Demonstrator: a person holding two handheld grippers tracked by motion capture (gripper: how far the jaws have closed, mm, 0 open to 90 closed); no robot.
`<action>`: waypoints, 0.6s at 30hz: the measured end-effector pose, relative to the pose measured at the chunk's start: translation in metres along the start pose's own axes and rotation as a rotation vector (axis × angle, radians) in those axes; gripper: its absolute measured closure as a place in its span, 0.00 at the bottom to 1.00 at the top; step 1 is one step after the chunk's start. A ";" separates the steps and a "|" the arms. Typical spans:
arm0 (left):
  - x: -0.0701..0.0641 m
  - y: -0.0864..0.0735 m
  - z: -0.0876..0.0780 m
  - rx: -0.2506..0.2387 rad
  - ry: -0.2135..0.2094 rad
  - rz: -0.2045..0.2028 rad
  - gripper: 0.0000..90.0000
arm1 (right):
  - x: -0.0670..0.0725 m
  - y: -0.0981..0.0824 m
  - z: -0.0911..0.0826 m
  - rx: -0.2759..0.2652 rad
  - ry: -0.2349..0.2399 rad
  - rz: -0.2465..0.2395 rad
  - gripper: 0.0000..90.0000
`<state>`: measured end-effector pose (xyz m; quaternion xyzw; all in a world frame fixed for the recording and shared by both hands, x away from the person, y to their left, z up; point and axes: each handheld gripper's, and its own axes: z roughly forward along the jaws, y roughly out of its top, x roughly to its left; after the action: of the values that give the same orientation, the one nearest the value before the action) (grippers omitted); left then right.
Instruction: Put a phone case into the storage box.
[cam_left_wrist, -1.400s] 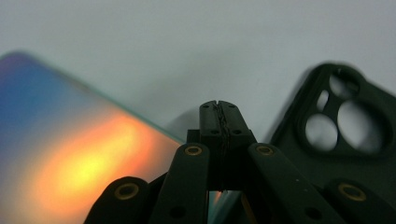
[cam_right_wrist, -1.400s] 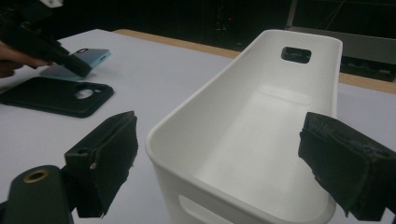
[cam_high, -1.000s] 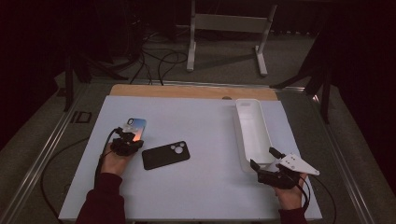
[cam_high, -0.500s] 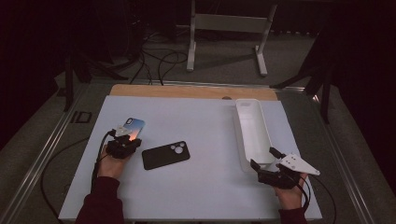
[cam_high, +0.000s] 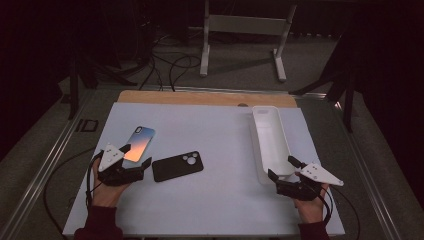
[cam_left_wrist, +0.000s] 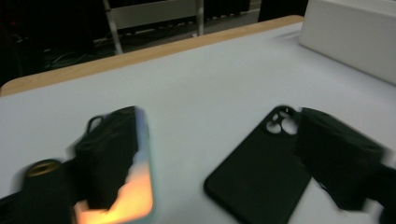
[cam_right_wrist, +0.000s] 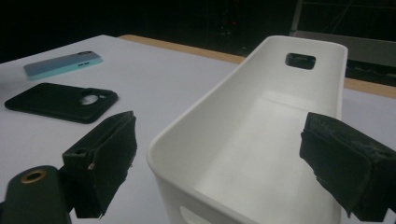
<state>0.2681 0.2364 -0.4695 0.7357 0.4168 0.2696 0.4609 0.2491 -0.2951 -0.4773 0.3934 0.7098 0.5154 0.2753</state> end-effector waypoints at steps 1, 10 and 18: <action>-0.001 -0.003 -0.004 0.002 0.004 -0.001 0.11 | 0.000 0.001 0.000 -0.006 0.006 -0.001 0.12; -0.005 -0.032 -0.029 0.016 0.013 -0.020 0.00 | -0.002 0.010 0.005 -0.038 0.047 -0.008 0.11; -0.002 -0.038 -0.034 -0.012 0.007 -0.040 0.00 | -0.001 0.009 0.010 -0.042 0.048 -0.014 0.11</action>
<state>0.2264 0.2591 -0.4893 0.7236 0.4313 0.2653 0.4689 0.2599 -0.2894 -0.4717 0.3700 0.7079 0.5376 0.2700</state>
